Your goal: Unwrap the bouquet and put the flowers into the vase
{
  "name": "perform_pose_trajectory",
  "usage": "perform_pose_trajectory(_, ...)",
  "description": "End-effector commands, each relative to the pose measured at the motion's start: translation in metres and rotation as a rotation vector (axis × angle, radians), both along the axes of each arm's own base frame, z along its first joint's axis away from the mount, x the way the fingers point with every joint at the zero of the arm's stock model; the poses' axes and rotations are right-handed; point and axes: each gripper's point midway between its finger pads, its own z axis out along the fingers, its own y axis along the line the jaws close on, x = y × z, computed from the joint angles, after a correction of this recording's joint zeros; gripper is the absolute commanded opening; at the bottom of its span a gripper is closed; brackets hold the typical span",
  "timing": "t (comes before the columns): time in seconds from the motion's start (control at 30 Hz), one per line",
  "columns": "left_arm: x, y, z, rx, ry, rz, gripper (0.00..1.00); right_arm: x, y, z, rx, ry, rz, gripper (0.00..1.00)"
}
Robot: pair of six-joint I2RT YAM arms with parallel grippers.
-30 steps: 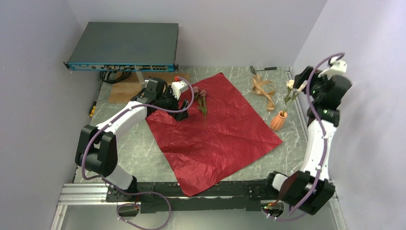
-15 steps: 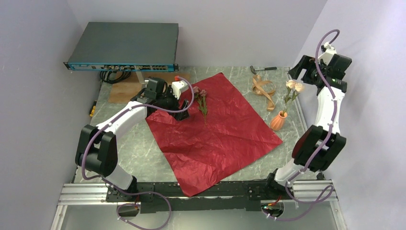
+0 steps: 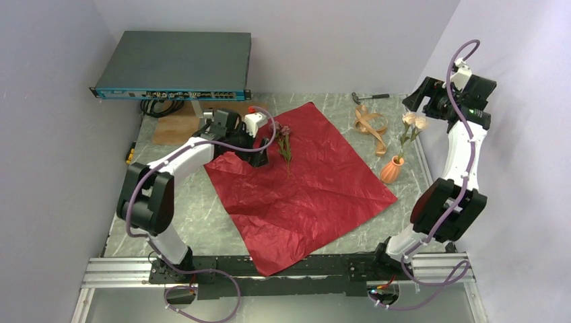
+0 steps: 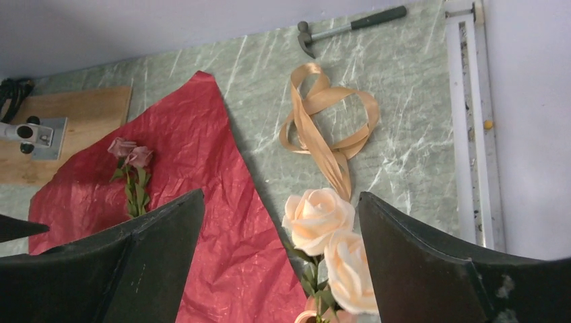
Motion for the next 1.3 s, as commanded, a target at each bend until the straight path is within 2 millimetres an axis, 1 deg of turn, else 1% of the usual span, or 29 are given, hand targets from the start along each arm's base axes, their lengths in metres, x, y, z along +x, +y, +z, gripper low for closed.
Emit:
perform_pose_trajectory(0.0,0.015,-0.029,0.005,-0.040,0.015,0.054,0.98,-0.012,0.008,0.053,-0.045,-0.138,-0.003,0.88)
perform_pose_trajectory(0.1,0.025,-0.049,-0.001,-0.025,0.023,0.106,0.88,-0.016,0.009,0.068,-0.049,-0.168,-0.020,0.89)
perform_pose_trajectory(0.17,0.038,-0.061,-0.003,0.003,0.009,0.169,0.76,-0.019,0.011,0.077,-0.053,-0.191,-0.023,0.89)
perform_pose_trajectory(0.23,0.055,-0.061,-0.009,0.056,-0.006,0.314,0.58,-0.022,0.014,0.083,-0.054,-0.205,-0.025,0.89)
perform_pose_trajectory(0.27,0.064,-0.064,-0.006,0.071,-0.020,0.378,0.53,-0.024,0.016,0.086,-0.055,-0.211,-0.025,0.89)
perform_pose_trajectory(0.33,0.073,-0.065,-0.010,0.123,-0.040,0.500,0.42,-0.027,0.019,0.089,-0.059,-0.218,-0.022,0.89)
perform_pose_trajectory(0.4,0.079,-0.064,-0.015,0.175,-0.057,0.605,0.35,-0.031,0.023,0.092,-0.064,-0.226,-0.018,0.90)
perform_pose_trajectory(0.43,0.081,-0.065,-0.019,0.189,-0.060,0.629,0.34,-0.033,0.025,0.093,-0.064,-0.230,-0.014,0.90)
perform_pose_trajectory(0.5,0.086,-0.067,-0.023,0.197,-0.069,0.660,0.37,-0.036,0.029,0.095,-0.063,-0.236,-0.006,0.90)
perform_pose_trajectory(0.67,0.100,-0.064,-0.039,0.235,-0.080,0.720,0.39,-0.043,0.038,0.097,-0.057,-0.244,0.013,0.91)
perform_pose_trajectory(0.8,0.109,-0.064,-0.047,0.248,-0.096,0.743,0.40,-0.046,0.041,0.097,-0.052,-0.246,0.020,0.92)
perform_pose_trajectory(0.93,0.115,-0.069,-0.062,0.254,-0.073,0.740,0.41,-0.048,0.043,0.095,-0.047,-0.240,0.028,0.92)
perform_pose_trajectory(1.03,0.118,-0.071,-0.071,0.248,-0.058,0.742,0.44,-0.049,0.043,0.093,-0.051,-0.237,0.029,0.92)
perform_pose_trajectory(1.17,0.119,-0.069,-0.074,0.236,-0.051,0.746,0.57,-0.051,0.045,0.089,-0.048,-0.230,0.037,0.93)
perform_pose_trajectory(1.27,0.119,-0.069,-0.067,0.219,-0.059,0.745,0.57,-0.052,0.046,0.088,-0.045,-0.231,0.039,0.93)
